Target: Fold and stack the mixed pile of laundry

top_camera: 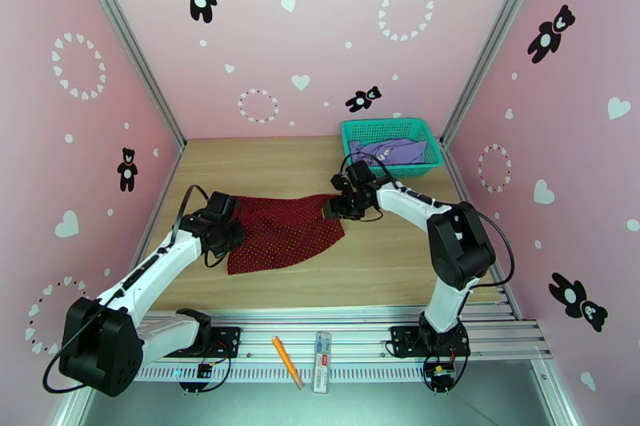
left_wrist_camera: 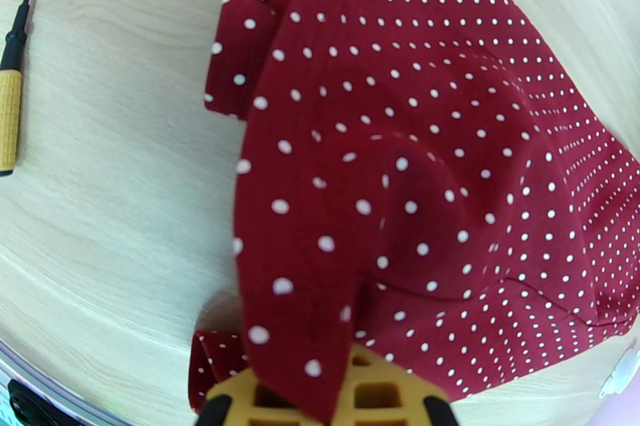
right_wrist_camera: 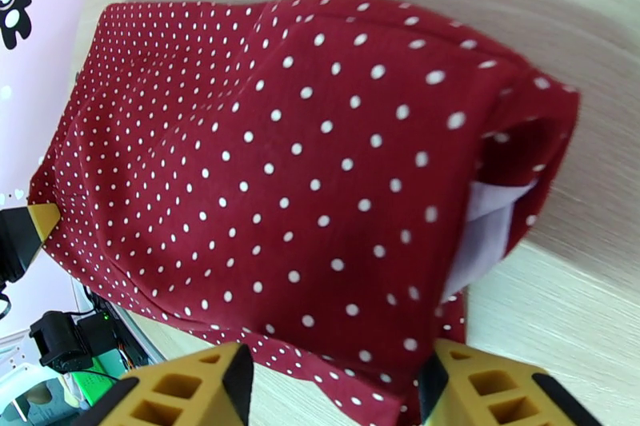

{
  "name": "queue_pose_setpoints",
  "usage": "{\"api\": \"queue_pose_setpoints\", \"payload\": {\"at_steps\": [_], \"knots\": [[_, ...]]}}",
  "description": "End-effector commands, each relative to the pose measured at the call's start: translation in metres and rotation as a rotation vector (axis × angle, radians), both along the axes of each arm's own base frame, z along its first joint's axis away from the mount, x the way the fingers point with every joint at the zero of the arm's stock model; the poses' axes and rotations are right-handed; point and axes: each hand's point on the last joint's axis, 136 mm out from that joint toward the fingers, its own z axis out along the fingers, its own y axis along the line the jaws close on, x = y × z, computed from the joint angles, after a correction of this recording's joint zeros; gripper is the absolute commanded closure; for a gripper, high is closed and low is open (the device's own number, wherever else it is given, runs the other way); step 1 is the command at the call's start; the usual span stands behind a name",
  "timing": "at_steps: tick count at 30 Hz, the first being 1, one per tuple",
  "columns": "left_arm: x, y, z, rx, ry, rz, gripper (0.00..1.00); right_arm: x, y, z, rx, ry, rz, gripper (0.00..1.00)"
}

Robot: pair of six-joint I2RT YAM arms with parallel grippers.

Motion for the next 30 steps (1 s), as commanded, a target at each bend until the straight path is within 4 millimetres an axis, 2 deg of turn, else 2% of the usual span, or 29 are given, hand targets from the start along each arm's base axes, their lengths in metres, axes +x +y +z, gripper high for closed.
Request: {"api": "queue_pose_setpoints", "payload": {"at_steps": [1,2,5,6,8,11,13,16,19,21,26,27,30], "knots": [[-0.002,0.002,0.001,0.011,-0.006,0.009,1.00,0.003,0.005,-0.001,0.000,-0.003,0.006,0.50],[-0.002,0.002,0.002,0.013,-0.008,0.009,1.00,0.003,0.006,0.000,0.005,-0.002,0.008,0.57],[-0.002,0.003,0.002,0.017,-0.011,0.014,1.00,0.003,0.008,0.008,0.016,-0.012,0.010,0.93],[-0.001,0.003,0.002,0.017,-0.011,0.014,1.00,0.003,0.008,0.013,0.017,-0.018,0.008,1.00],[-0.001,0.003,0.004,0.019,-0.016,0.012,0.97,0.004,0.007,0.026,0.018,-0.045,0.008,1.00],[-0.003,0.007,0.010,0.036,-0.024,0.011,0.60,0.003,0.002,0.058,0.018,-0.108,0.017,1.00],[0.001,0.008,0.030,0.035,-0.073,0.013,0.31,-0.001,-0.005,0.080,0.018,-0.150,0.013,1.00],[-0.002,0.011,0.047,0.038,-0.107,0.013,0.14,-0.012,-0.019,0.102,0.027,-0.191,-0.012,1.00],[-0.005,0.009,0.052,0.024,-0.109,-0.002,0.09,-0.028,-0.028,0.109,0.062,-0.201,-0.029,1.00],[-0.006,0.005,0.048,0.008,-0.093,-0.013,0.09,-0.037,-0.032,0.105,0.068,-0.188,-0.034,1.00],[0.001,-0.005,0.027,-0.039,-0.078,-0.008,0.12,-0.054,-0.041,0.084,0.050,-0.141,-0.046,1.00],[-0.001,-0.005,0.016,-0.041,-0.061,-0.008,0.14,-0.056,-0.043,0.080,0.040,-0.134,-0.050,1.00],[0.011,-0.011,0.008,-0.060,-0.077,-0.015,0.19,-0.061,-0.048,0.073,0.026,-0.121,-0.058,1.00]]}}
